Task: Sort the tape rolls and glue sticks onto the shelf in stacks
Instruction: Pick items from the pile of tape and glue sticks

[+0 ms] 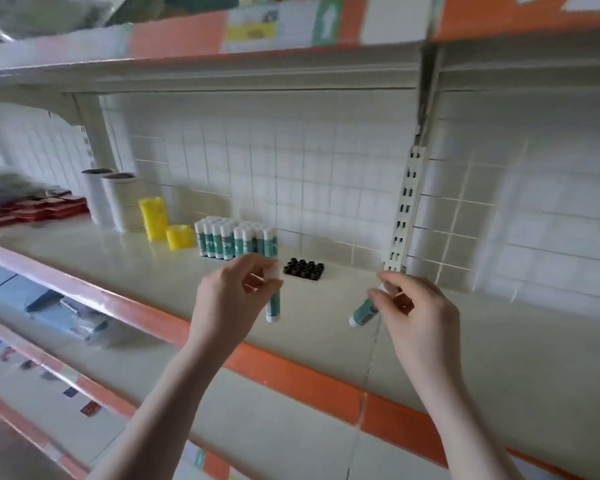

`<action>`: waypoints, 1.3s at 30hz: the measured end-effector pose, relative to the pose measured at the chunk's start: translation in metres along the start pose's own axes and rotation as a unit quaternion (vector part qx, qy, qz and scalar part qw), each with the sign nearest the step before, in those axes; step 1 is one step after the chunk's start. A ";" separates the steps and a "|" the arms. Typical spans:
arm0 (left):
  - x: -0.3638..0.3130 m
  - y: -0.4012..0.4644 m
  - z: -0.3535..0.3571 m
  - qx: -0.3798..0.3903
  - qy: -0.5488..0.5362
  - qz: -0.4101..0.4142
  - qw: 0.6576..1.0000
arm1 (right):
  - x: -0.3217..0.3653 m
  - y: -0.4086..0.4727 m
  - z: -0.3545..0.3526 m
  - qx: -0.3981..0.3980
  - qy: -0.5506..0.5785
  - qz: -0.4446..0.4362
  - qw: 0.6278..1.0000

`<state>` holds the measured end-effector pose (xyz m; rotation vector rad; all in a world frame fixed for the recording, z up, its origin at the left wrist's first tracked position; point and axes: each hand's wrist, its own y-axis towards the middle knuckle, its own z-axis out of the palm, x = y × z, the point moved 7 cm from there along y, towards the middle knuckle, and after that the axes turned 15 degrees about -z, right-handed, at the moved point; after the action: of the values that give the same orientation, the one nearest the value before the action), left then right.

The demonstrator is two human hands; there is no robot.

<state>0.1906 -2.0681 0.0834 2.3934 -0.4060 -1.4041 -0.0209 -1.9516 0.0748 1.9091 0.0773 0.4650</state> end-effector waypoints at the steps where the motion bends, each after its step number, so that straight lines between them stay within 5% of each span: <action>1: 0.009 0.009 -0.006 -0.003 0.003 0.001 1.000 | 0.005 0.006 0.013 0.006 0.000 -0.001 1.000; 23: 0.139 0.167 -0.031 -0.004 0.022 -0.030 0.999 | -0.012 0.099 0.288 0.195 0.004 0.029 0.980; 39: 0.166 0.200 -0.028 0.075 -0.024 0.011 0.997 | -0.015 0.081 0.319 0.208 -0.070 0.042 0.975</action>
<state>0.2789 -2.3124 0.0506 2.4676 -0.5664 -1.4708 0.0652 -2.2681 0.0457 2.3589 -0.0008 0.3895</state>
